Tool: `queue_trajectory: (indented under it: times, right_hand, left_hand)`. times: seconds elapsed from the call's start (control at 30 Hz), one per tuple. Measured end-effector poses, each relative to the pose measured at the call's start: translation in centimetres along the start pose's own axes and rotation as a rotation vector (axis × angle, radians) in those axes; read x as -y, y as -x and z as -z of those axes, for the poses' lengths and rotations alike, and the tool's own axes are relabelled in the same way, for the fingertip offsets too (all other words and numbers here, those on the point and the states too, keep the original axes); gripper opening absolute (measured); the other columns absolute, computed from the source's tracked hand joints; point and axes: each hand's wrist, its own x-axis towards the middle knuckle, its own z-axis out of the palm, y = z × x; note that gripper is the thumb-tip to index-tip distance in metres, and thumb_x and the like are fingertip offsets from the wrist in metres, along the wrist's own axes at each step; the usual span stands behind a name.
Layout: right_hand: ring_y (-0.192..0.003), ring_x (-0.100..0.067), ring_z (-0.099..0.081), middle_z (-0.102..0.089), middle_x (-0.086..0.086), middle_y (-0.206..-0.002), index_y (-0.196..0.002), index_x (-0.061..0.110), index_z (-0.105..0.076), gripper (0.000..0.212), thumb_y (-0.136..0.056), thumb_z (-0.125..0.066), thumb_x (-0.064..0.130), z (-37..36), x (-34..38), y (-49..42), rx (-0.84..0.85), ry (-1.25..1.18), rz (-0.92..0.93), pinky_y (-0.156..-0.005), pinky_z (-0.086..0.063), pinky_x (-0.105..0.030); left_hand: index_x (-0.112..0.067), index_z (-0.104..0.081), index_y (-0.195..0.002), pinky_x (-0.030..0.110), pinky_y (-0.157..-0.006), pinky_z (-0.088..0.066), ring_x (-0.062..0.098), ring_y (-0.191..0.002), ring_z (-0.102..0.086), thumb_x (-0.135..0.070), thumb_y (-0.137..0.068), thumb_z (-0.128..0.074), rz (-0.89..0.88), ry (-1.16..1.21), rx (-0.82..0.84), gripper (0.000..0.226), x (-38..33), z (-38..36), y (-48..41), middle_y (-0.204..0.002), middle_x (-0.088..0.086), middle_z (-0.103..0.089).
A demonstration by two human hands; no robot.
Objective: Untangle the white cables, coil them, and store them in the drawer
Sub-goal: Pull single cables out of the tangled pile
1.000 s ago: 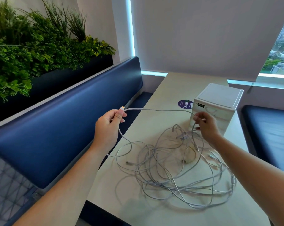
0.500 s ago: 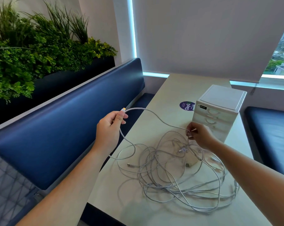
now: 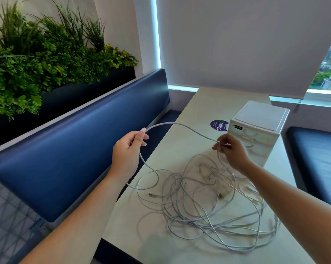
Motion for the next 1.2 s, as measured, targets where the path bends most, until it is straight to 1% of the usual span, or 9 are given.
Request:
queue_trajectory:
  times: [0.1, 0.23, 0.33, 0.43, 0.53, 0.8, 0.97, 1.07, 1.2]
  right_hand:
    - [-0.077, -0.012, -0.069, -0.062, -0.007, -0.08, -0.077, 0.011, -0.053, 0.03, -0.087, -0.049, -0.017, 0.2, 1.1, 0.1, 0.0, -0.152, -0.021, -0.063, -0.053, -0.018]
    - [-0.091, -0.017, -0.068, -0.062, -0.009, -0.086, -0.078, 0.01, -0.05, 0.028, -0.092, -0.045, -0.014, 0.2, 2.7, -0.2, -0.013, -0.357, -0.067, -0.08, -0.057, -0.023]
    - [-0.082, -0.012, -0.068, -0.064, -0.007, -0.083, -0.077, 0.01, -0.051, 0.028, -0.09, -0.049, -0.014, 0.3, 3.0, -0.4, 0.018, -0.241, -0.032, -0.081, -0.055, -0.028]
    - [-0.068, -0.005, -0.066, -0.064, -0.005, -0.077, -0.075, 0.013, -0.054, 0.03, -0.087, -0.053, -0.014, 1.1, 2.6, 0.3, 0.03, -0.052, 0.013, -0.073, -0.053, -0.025]
    - [-0.066, -0.005, -0.066, -0.064, -0.011, -0.079, -0.079, 0.011, -0.055, 0.024, -0.086, -0.056, -0.011, 2.2, 2.1, 1.3, 0.039, -0.001, 0.009, -0.072, -0.054, -0.026]
    - [-0.091, -0.016, -0.069, -0.07, -0.005, -0.08, -0.087, 0.007, -0.054, 0.022, -0.096, -0.04, -0.007, 3.2, 3.9, 2.7, 0.048, -0.57, -0.097, -0.083, -0.055, -0.027]
    - [-0.085, -0.013, -0.07, -0.066, -0.001, -0.074, -0.086, 0.008, -0.053, 0.025, -0.099, -0.035, -0.002, 3.5, 5.4, 2.9, 0.036, -0.754, -0.104, -0.083, -0.055, -0.026]
    - [-0.077, -0.013, -0.064, -0.059, -0.002, -0.075, -0.087, 0.01, -0.053, 0.023, -0.099, -0.036, 0.0, 3.7, 5.6, 3.0, 0.067, -0.69, -0.124, -0.076, -0.051, -0.024]
    - [-0.068, -0.007, -0.057, -0.057, -0.004, -0.077, -0.092, 0.009, -0.053, 0.016, -0.098, -0.041, -0.001, 4.2, 4.9, 3.7, 0.098, -0.262, -0.033, -0.067, -0.041, -0.02]
  left_hand:
    - [-0.02, -0.069, -0.085, 0.007, -0.056, -0.036, -0.005, -0.059, -0.049, -0.032, -0.101, -0.048, -0.001, -0.013, -0.005, 0.03, -0.1, 0.0, -0.1, -0.072, -0.008, -0.059]
    - [-0.021, -0.069, -0.084, 0.008, -0.057, -0.036, -0.004, -0.059, -0.048, -0.033, -0.101, -0.048, 0.001, -0.009, 0.026, 0.029, -0.1, -0.5, 0.1, -0.071, -0.009, -0.06]
    - [-0.022, -0.069, -0.084, 0.008, -0.06, -0.037, -0.005, -0.061, -0.049, -0.034, -0.101, -0.048, 0.005, -0.007, 0.023, 0.029, -0.1, -0.6, 0.2, -0.072, -0.008, -0.06]
    - [-0.025, -0.068, -0.083, 0.009, -0.064, -0.04, -0.008, -0.065, -0.052, -0.035, -0.101, -0.048, 0.009, -0.016, -0.013, 0.029, -0.1, -0.1, 0.0, -0.074, -0.009, -0.061]
    - [-0.027, -0.066, -0.081, 0.014, -0.068, -0.041, -0.01, -0.069, -0.053, -0.035, -0.101, -0.048, 0.002, -0.012, -0.06, 0.029, -0.3, 0.4, -0.4, -0.076, -0.009, -0.061]
    - [-0.025, -0.067, -0.082, 0.017, -0.07, -0.041, -0.011, -0.067, -0.052, -0.034, -0.101, -0.048, 0.003, -0.005, -0.018, 0.029, -0.6, -0.7, -0.1, -0.076, -0.009, -0.061]
    - [-0.022, -0.068, -0.085, 0.017, -0.071, -0.042, -0.009, -0.067, -0.052, -0.034, -0.101, -0.048, 0.004, 0.012, 0.003, 0.029, -0.5, -1.2, 0.3, -0.075, -0.009, -0.06]
    - [-0.021, -0.069, -0.086, 0.017, -0.071, -0.041, -0.009, -0.068, -0.053, -0.034, -0.102, -0.048, 0.004, 0.013, -0.002, 0.029, -0.5, -1.3, 0.3, -0.076, -0.009, -0.061]
    - [-0.022, -0.067, -0.083, 0.017, -0.07, -0.04, -0.001, -0.073, -0.054, -0.033, -0.102, -0.048, 0.021, 0.009, -0.054, 0.029, -0.3, -1.0, 0.1, -0.077, -0.008, -0.062]
